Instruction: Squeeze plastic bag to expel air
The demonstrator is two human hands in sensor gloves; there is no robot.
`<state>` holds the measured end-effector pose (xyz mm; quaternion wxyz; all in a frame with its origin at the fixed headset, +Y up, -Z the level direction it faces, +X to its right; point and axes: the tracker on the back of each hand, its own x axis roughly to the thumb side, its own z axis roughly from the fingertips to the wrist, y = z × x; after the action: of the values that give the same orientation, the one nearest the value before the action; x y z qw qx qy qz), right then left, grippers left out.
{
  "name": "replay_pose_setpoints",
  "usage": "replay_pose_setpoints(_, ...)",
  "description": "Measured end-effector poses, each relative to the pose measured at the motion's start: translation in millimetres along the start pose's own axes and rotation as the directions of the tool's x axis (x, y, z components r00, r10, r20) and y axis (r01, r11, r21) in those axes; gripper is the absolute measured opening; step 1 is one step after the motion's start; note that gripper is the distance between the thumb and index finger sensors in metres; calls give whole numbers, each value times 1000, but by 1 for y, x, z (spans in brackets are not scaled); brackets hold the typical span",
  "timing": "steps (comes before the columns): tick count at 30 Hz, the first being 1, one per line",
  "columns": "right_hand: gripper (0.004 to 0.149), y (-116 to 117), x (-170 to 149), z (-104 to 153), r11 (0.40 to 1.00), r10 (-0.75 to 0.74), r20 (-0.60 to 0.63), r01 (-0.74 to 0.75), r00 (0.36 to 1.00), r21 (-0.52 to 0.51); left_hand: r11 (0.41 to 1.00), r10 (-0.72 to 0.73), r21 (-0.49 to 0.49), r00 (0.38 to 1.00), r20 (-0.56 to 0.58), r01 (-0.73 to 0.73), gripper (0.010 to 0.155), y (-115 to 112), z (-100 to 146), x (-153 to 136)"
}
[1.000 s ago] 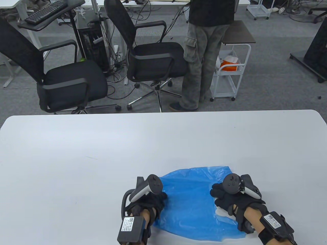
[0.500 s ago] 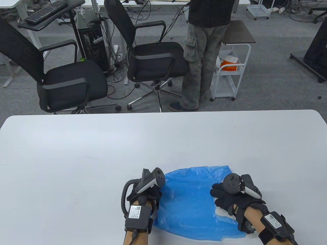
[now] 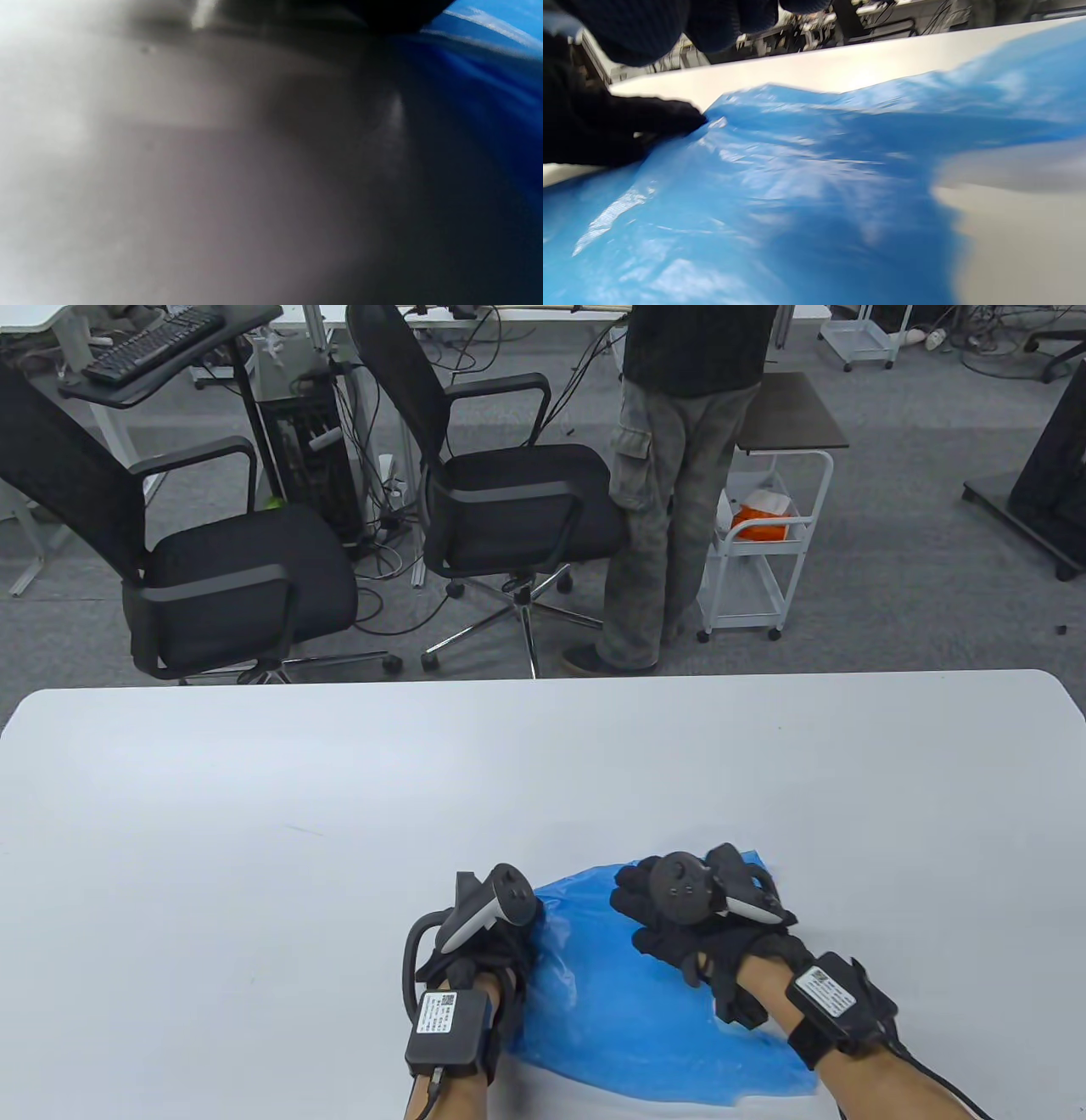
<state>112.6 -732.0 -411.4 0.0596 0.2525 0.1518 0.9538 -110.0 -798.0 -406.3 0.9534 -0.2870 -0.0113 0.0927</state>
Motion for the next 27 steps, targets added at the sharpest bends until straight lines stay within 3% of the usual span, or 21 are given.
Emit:
replay_pose_setpoints(4,62,15,20,-38,995,36,-26,-33,999,94,1000,9,-12,1000,9,-9,63,1,0,-2)
replay_pose_setpoints(10,60,38,11,-54,988,14,-90,0,996,156,999,40,-22,999,25,-40,64,1,-2,-6)
replay_pose_setpoints(12,60,42,-1,-52,981,40,-110,-19,993,191,999,48,-23,999,23,-48,63,1,-3,-6)
replay_pose_setpoints(27,58,34,-98,-5,985,-33,-271,77,962,154,997,68,-22,998,17,-68,63,1,-2,-6)
